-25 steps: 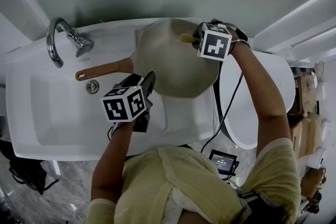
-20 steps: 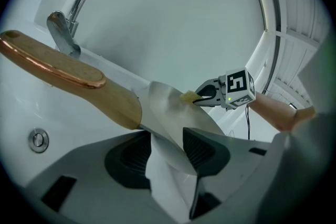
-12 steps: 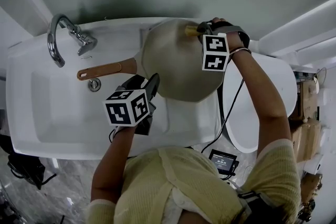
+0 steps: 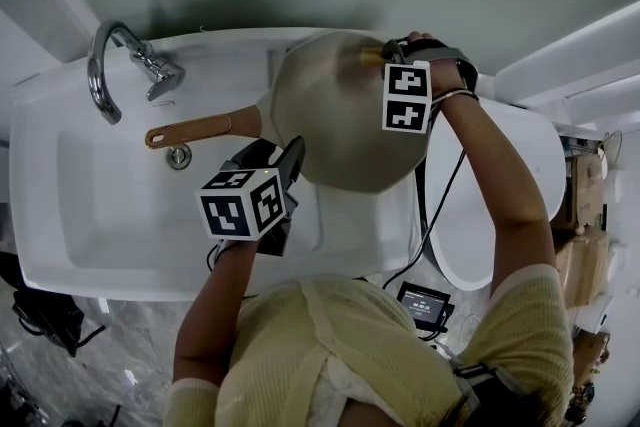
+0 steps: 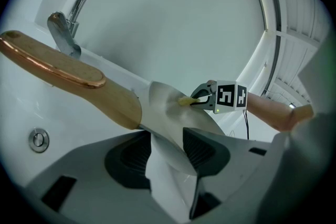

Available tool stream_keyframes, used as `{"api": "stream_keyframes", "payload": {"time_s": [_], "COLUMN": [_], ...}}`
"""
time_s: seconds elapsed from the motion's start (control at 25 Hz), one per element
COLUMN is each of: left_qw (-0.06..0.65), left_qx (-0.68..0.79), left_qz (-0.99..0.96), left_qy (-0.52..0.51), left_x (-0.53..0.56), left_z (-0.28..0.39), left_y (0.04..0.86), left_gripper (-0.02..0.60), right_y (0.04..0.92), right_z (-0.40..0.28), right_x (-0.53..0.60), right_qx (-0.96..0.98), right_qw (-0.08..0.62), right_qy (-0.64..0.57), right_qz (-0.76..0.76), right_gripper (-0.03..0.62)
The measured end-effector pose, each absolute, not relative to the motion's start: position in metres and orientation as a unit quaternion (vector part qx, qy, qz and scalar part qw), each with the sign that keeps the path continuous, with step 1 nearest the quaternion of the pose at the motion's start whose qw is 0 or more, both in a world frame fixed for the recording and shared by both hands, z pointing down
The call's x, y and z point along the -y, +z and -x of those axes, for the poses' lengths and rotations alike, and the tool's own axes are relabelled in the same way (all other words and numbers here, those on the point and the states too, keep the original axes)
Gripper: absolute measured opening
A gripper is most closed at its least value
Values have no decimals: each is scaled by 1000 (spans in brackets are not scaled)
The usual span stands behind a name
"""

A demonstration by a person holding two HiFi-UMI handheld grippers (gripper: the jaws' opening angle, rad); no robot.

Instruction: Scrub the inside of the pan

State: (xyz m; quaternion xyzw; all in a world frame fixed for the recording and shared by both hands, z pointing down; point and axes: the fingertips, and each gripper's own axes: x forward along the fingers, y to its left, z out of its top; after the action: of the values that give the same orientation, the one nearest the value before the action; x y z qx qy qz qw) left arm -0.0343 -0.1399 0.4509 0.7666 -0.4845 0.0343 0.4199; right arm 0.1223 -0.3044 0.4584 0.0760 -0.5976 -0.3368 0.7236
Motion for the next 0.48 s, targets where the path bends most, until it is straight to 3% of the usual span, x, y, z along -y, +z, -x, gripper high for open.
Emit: {"api": "stream_keyframes", "payload": {"time_s": [0.48], "left_qw": [419], "left_qx": [483], "left_qz": [-768], "left_qy": [36], "left_x": [139], "left_z": [34], "left_y": [450], "left_gripper": [229], "right_y": [469], "right_z": [-136], "right_x": [289], "right_qx": [581], "right_qw": [767], "right_qy": [-267], "right_qz": [-58], "right_gripper": [81]}}
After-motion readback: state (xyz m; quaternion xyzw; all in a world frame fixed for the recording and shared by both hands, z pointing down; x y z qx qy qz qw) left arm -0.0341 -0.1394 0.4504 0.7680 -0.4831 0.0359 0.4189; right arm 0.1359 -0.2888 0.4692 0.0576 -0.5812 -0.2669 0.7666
